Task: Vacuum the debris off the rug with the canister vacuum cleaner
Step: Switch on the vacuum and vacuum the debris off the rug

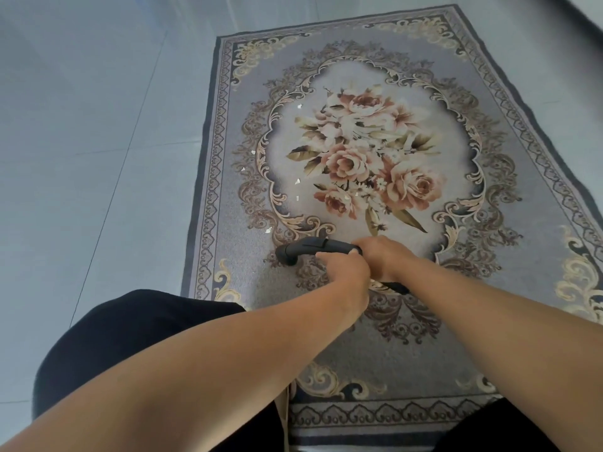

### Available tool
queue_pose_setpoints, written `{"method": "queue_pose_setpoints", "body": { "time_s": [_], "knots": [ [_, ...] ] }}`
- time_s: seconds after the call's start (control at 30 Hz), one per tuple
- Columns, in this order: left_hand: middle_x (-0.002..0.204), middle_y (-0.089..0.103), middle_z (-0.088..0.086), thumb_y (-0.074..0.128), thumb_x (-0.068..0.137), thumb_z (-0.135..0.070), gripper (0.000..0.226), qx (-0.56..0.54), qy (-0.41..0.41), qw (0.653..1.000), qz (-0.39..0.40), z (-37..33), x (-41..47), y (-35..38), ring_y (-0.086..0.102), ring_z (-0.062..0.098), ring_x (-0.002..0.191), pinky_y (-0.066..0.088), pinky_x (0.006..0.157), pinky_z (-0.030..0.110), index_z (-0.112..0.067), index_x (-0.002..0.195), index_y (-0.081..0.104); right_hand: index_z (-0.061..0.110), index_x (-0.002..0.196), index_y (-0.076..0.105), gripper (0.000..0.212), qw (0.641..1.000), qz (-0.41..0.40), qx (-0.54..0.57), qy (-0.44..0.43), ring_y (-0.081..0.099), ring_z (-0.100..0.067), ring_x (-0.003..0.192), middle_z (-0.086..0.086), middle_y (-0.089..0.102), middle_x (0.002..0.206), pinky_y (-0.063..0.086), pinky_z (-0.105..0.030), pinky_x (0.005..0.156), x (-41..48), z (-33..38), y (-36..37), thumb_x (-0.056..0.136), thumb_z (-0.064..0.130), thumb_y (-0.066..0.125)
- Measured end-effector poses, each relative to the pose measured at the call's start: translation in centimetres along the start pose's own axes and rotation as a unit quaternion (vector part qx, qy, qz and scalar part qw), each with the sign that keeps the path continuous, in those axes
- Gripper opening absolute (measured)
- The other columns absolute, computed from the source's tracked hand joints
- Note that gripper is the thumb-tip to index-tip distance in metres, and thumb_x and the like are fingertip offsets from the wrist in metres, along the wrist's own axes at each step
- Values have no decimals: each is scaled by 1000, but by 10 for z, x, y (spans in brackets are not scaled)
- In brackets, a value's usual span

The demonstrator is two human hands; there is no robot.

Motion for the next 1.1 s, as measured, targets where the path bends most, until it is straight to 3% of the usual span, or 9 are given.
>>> {"method": "queue_pose_setpoints", "body": {
  "time_s": [0.13,0.27,0.37,0.5,0.6,0.7,0.8,0.9,1.1],
  "knots": [
    [155,32,8,43,101,-15,72,-45,46,998,-15,-16,15,-9,40,30,136,34,112,41,-20,156,-3,22,110,58,18,999,-44,19,6,59,-25,88,-5,65,103,45,-32,70,13,20,-4,96,27,49],
    [144,47,11,46,99,-14,61,-59,78,995,-33,-32,32,-25,48,31,127,40,107,43,-18,154,19,18,114,56,24,997,-75,24,6,61,-28,101,-6,64,112,43,-33,74,31,45,-8,97,32,46],
    [137,52,13,47,100,-15,52,-45,91,994,-50,-38,46,-38,51,29,121,42,95,32,-10,148,30,18,115,57,26,997,-72,39,7,61,-28,103,-5,64,113,46,-35,80,43,61,-8,96,33,47],
    [144,46,13,47,100,-18,57,-50,78,994,-55,-39,51,-46,46,30,128,38,103,35,-9,152,25,16,116,56,28,998,-49,31,10,62,-29,102,-9,63,115,47,-36,80,52,69,-3,93,30,51],
    [135,52,11,51,99,-21,61,-54,74,995,-35,-31,46,-42,52,30,120,44,103,38,-10,152,25,18,116,58,28,999,-30,29,5,62,-26,95,-7,64,109,48,-35,78,48,61,-6,91,31,54],
    [136,53,10,58,94,-30,73,-67,68,995,-6,-18,42,-33,56,30,116,50,97,47,-16,154,20,20,103,59,19,1000,-1,5,-5,57,-22,84,-3,61,96,45,-32,72,39,46,-11,90,34,57],
    [133,55,8,61,92,-31,81,-71,63,995,-6,-3,37,-33,59,28,113,51,97,45,-17,155,12,23,94,52,10,999,14,-31,-33,55,-22,85,-5,63,102,44,-32,71,30,40,-9,89,30,57],
    [118,61,8,60,94,-27,72,-77,72,994,-13,15,31,-43,62,25,106,51,97,44,-10,152,21,23,95,56,11,998,18,-32,-54,60,-23,89,-5,64,103,50,-34,76,20,42,5,90,32,55],
    [97,65,3,62,93,-27,65,-74,83,993,-25,36,24,-62,64,22,99,51,98,44,-8,148,33,20,100,58,16,995,10,-54,-81,58,-24,86,-7,63,106,45,-33,70,11,49,18,92,32,53]
  ]
}}
Point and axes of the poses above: each hand's wrist, its own x-axis towards the middle knuckle, its own y-axis out of the palm, z = x × y, the point moved 1 cm from there along x, towards the middle knuckle
